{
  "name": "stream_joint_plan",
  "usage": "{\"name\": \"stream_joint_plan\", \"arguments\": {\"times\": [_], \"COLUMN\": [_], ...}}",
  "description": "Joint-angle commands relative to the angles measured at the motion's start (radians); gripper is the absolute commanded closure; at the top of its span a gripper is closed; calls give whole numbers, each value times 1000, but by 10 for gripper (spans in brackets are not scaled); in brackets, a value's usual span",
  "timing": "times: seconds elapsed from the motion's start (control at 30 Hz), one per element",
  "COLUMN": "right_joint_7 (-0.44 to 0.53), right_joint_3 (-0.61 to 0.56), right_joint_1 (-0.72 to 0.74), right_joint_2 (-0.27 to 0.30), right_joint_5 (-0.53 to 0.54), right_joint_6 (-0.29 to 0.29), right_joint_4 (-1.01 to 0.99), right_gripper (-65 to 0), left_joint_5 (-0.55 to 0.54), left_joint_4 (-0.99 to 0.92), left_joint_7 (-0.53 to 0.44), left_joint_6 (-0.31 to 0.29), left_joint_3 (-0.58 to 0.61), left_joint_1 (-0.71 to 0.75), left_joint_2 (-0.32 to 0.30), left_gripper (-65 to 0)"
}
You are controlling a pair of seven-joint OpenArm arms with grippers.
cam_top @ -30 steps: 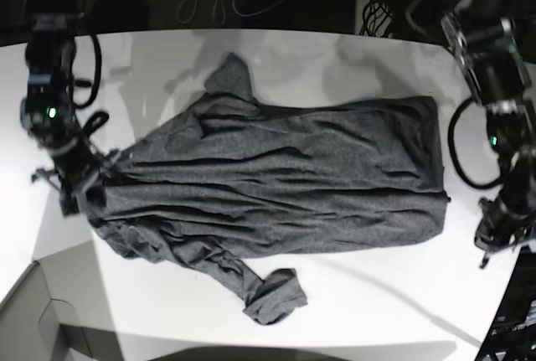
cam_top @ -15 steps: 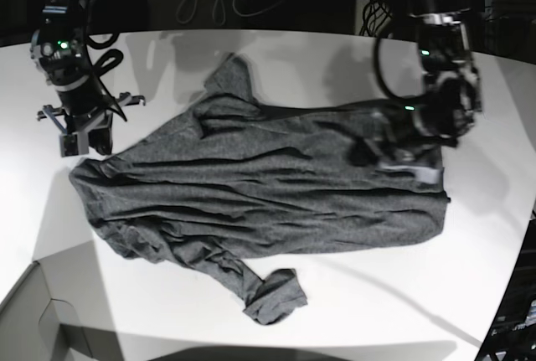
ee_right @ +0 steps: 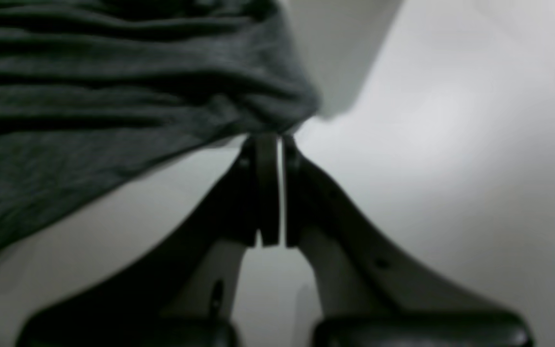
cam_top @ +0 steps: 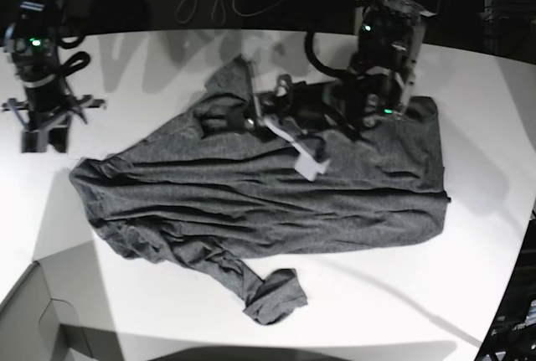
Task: Layout the t-shirt on the table in an organized manner, then fold the t-shirt properly
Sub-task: 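Lower the left gripper onto the shirt body and grasp the fabric, then drag the grasped shirt fabric with the left gripper toward the collar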
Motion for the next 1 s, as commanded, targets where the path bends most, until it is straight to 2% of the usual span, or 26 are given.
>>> {"name": "stream_joint_plan", "arguments": {"times": [0.0, 0.1, 0.2, 0.27, 0.33, 0.47, 0.83, 0.97], "right_joint_7": [21, 21, 21, 21, 21, 21, 21, 21], "right_joint_3": [23, 73, 101, 115, 127, 127, 127, 127], "right_joint_1": [-1, -4, -4, -5, -5, -19, -27, -39], "right_joint_2": [12, 12, 10, 9, 7, 7, 6, 6], "right_joint_5": [9, 10, 10, 10, 10, 10, 10, 10], "right_joint_6": [0, 0, 0, 1, 1, 1, 1, 1], "right_joint_4": [18, 16, 16, 16, 16, 18, 18, 18], "right_gripper": [0, 0, 0, 0, 0, 0, 0, 0], "left_joint_5": [30, 221, 402, 469, 512, 529, 538, 532], "left_joint_4": [33, 111, 172, 169, 155, 149, -67, -92], "left_joint_7": [10, 10, 8, 8, 8, 8, 8, 6], "left_joint_6": [9, 9, 10, 44, 105, 158, 165, 237], "left_joint_3": [25, 140, 250, 299, 328, 322, 322, 262], "left_joint_1": [-15, -10, 25, 54, 77, 97, 50, 50], "left_joint_2": [5, 22, 31, 54, 74, 77, 111, 117], "left_gripper": [-377, -446, -479, -479, -482, -482, -480, -480]}}
